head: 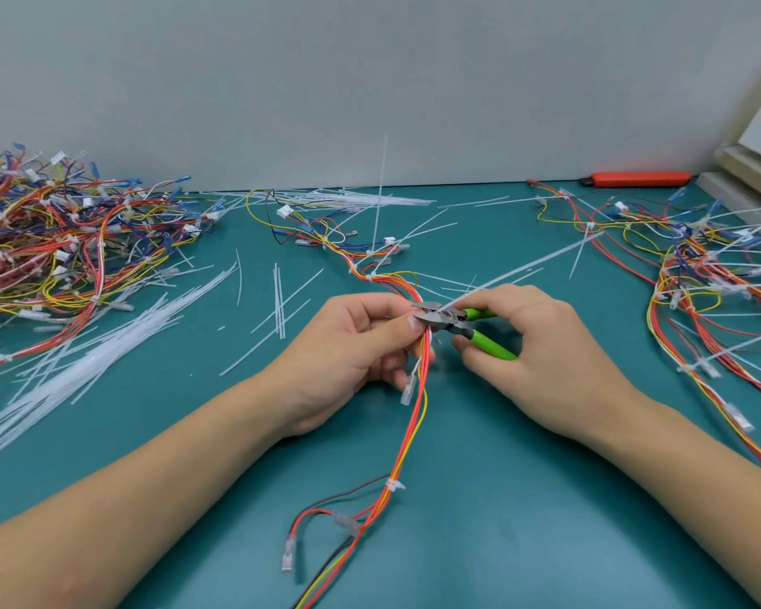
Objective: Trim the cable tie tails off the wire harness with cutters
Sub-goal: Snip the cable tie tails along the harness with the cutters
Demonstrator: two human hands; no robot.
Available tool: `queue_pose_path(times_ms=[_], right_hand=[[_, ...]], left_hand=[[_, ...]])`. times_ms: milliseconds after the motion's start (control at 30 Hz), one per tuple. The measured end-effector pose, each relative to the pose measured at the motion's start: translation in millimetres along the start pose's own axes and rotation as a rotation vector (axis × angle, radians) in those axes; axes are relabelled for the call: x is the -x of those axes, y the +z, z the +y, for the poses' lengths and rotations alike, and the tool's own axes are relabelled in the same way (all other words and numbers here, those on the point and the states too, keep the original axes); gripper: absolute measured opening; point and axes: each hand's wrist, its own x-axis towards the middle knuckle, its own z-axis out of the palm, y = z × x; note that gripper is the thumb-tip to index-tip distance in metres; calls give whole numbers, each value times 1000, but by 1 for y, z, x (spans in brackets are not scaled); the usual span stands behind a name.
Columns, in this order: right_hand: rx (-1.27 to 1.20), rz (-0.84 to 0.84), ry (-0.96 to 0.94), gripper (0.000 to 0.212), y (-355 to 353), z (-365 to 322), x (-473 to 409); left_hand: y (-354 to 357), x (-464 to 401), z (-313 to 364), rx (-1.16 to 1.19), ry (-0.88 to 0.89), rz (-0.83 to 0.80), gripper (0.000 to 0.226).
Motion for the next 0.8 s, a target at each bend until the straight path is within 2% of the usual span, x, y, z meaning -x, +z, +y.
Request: queue_pose_path(times_ms=[133,233,367,567,700,800], right_hand=[[-5,9,2,26,1,-1,0],[-52,10,21,10,2,1,1],[-104,-12,73,19,3,3,2],[8,25,43,10,2,0,2],[36,4,44,31,0,0,0],[26,-4,61,37,1,0,0]], left_hand=[[0,1,1,-5,-1,-1,12],[1,1,2,-14,-4,2,11],[2,1,2,-44,-9,11,14],[1,1,1,-25,-3,8,11],[0,0,0,-5,4,-1,10],[-1,1,0,-5,0,-2,11]])
